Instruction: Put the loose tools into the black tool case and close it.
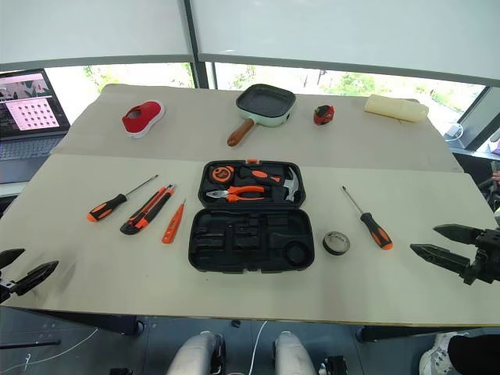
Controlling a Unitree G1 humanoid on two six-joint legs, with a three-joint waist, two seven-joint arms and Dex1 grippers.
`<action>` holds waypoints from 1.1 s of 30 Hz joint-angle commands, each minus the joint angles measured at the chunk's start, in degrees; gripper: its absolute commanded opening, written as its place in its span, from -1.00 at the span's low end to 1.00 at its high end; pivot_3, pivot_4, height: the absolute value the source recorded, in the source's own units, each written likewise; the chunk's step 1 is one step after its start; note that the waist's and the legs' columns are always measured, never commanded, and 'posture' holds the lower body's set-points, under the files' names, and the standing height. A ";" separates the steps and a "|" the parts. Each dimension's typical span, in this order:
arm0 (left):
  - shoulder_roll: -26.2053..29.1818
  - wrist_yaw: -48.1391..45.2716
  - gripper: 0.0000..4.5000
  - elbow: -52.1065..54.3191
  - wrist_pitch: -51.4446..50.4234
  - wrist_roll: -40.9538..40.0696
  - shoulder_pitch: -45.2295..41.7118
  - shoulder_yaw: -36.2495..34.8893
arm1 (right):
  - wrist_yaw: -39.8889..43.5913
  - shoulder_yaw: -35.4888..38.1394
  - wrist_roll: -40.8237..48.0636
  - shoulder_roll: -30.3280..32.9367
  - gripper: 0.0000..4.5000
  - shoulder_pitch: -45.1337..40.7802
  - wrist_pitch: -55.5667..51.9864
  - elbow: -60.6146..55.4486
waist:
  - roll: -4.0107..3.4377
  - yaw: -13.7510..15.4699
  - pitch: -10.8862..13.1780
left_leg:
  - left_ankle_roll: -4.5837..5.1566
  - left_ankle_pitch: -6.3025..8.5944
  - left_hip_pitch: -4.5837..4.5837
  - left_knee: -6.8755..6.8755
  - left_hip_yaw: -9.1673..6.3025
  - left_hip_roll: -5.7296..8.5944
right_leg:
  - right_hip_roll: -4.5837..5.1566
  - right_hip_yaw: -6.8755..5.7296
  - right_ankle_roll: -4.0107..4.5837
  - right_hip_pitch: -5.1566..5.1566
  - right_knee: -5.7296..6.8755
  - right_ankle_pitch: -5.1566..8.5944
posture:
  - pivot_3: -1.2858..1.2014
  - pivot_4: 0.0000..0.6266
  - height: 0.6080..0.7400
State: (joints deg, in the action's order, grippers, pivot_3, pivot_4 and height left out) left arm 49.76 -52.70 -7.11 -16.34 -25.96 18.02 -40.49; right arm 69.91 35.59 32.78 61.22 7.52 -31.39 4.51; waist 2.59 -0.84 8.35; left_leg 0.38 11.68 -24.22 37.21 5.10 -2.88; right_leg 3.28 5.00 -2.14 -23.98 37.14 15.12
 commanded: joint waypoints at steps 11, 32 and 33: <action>4.85 2.50 1.00 3.53 -7.95 0.07 -15.72 8.48 | -10.13 0.20 10.59 -0.77 0.99 -8.52 -10.43 -23.10 | -0.02 0.10 0.01 | -0.03 -0.04 -0.04 0.03 -0.05 0.00 | -0.09 -0.01 0.02 -0.04 0.10 -0.07 | 0.03 -0.52 1.00; 0.57 -8.10 0.36 -53.37 9.18 24.58 -63.06 41.10 | -23.40 -9.66 23.15 -5.76 1.00 -16.89 -13.91 -43.93 | 0.16 0.22 0.05 | 0.12 0.01 -0.89 0.63 -0.57 0.07 | -0.09 -0.67 -0.11 -0.14 0.11 -0.17 | 0.03 -0.52 1.00; 0.56 -8.27 0.23 -54.14 9.45 24.69 -63.29 41.09 | -23.75 -9.38 23.10 -5.79 1.00 -16.55 -13.86 -44.05 | 0.15 0.21 0.04 | 0.13 0.01 -0.89 0.64 -0.58 0.08 | -0.08 -0.69 -0.11 -0.14 0.11 -0.18 | 0.03 -0.52 1.00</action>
State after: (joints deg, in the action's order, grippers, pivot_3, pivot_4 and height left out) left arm 49.88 -60.32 -58.84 -7.50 -3.34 -45.14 -0.37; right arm 47.08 23.63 55.30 55.31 -9.34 -46.20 -38.38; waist 2.74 -0.62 8.39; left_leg 0.51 11.69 -25.11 37.86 4.51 -2.80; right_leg 3.21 4.30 -2.25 -24.11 37.28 14.93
